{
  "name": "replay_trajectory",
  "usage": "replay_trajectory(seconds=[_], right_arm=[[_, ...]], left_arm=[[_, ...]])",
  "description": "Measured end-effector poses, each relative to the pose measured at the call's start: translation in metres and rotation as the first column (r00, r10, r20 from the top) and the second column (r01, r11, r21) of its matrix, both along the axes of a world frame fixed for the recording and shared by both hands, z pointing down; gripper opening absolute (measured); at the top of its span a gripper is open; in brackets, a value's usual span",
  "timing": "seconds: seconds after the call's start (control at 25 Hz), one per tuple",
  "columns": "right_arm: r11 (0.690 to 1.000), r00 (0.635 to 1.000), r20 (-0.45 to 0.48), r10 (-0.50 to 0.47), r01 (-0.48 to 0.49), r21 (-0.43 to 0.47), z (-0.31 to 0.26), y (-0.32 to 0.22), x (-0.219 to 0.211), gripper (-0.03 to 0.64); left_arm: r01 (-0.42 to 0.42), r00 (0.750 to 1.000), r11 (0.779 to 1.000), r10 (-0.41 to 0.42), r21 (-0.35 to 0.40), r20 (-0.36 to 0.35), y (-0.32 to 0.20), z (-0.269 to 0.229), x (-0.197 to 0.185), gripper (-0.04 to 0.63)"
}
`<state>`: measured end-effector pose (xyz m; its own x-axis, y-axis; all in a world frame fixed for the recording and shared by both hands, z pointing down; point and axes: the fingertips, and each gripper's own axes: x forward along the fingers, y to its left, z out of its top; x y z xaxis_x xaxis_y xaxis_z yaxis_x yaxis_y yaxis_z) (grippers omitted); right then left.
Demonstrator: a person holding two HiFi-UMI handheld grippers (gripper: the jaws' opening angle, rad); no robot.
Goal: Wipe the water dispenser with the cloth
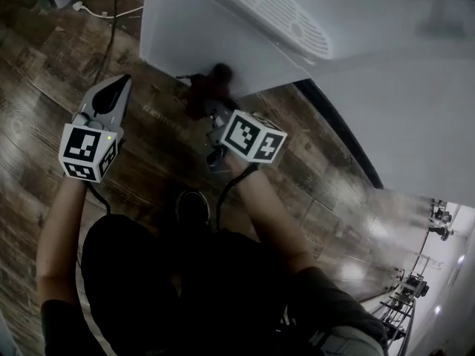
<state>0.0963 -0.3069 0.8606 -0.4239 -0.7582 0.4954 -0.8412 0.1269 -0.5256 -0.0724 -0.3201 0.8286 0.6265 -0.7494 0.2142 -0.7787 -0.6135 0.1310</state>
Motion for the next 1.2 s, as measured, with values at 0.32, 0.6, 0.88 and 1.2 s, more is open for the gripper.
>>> replay_trajectory(seconds=[0.32,0.6,0.88,1.2], right_arm=[[0.97,0.987,0.144,-0.065,0.029,0.241,-0.146,-0.036,-0.036,0.064],[0.994,0.997,0.059,-0.044,0.037,0.104,-0.062,-0.037,-0.032,0.064],[0.987,0.991,-0.112,-0.077,0.06,-0.151,0.066,-0.023,-0.011,0.064],[0.977,0.979,-0.131,-0.158,0.136,-0.165,0.064,-0.022,-0.03,0.064]], left_arm=[[-0.024,0.995,0.98,0.042,0.196,-0.088,-0.017,-0.106,0.013,0.018],[-0.017,0.999,0.991,0.023,0.134,-0.046,-0.01,-0.068,0.006,0.018],[0.056,0.998,0.998,-0.055,-0.032,0.045,0.003,0.028,-0.024,0.018],[0.034,0.996,0.999,-0.031,-0.026,0.08,0.006,0.034,-0.034,0.018]])
